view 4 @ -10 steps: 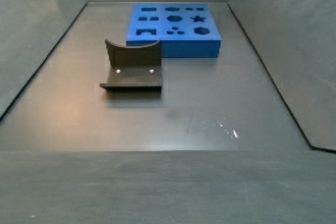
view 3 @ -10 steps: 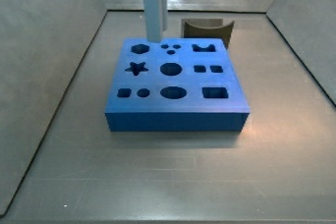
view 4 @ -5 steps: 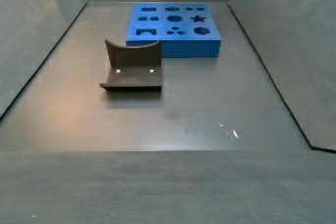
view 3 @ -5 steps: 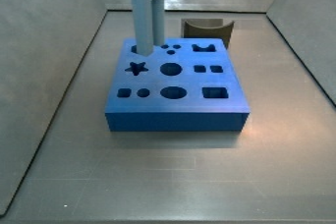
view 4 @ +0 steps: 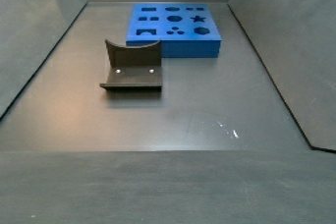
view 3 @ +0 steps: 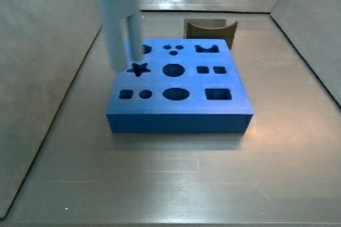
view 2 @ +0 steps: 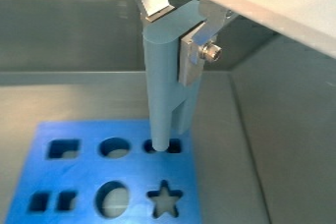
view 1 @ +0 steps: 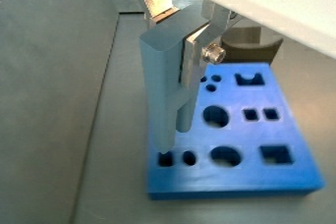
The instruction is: Insert the square-circle object.
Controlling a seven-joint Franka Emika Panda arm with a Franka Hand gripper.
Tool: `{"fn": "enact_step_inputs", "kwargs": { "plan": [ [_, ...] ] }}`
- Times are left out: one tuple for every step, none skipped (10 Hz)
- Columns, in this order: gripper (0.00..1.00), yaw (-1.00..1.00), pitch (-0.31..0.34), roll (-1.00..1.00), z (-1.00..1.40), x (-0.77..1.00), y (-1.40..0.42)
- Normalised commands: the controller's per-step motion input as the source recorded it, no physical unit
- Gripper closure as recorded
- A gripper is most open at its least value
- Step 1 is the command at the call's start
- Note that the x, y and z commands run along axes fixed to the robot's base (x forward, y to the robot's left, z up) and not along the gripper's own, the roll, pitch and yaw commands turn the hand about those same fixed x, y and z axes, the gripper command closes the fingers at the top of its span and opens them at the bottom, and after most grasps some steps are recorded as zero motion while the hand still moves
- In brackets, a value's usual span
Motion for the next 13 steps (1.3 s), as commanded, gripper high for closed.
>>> {"fn": "enact_step_inputs", "kwargs": {
  "plan": [
    [1.0, -1.0, 0.0, 0.0, -0.22, 0.0, 0.0],
    [1.0, -1.0, 0.0, 0.0, -0.22, 0.0, 0.0],
    [1.0, -1.0, -0.016, 0.0, -0.3, 0.0, 0.0],
    [1.0, -1.0, -0.019, 0.0, -0.3, 0.0, 0.0],
    [1.0, -1.0, -0.017, 0.0, -0.3, 0.0, 0.0],
    [1.0, -1.0, -0.013, 0.0, -0.3, 0.0, 0.0],
    [1.0, -1.0, 0.0, 0.0, -0.23, 0.0, 0.0],
    [1.0, -0.8, 0.0, -0.03, -0.16, 0.33, -0.01],
    [1.0, -0.58, 0.0, -0.03, -0.17, 0.51, -0.15],
    [1.0, -0.4, -0.01, 0.0, -0.22, 0.37, -0.29],
    [1.0, -0.27, 0.004, 0.1, -0.18, 0.26, -0.15],
    [1.0, -0.06, 0.007, 0.06, -0.19, 0.0, 0.0],
    [1.0, -0.25, 0.053, 0.03, -0.33, 0.0, 0.0]
  ]
}}
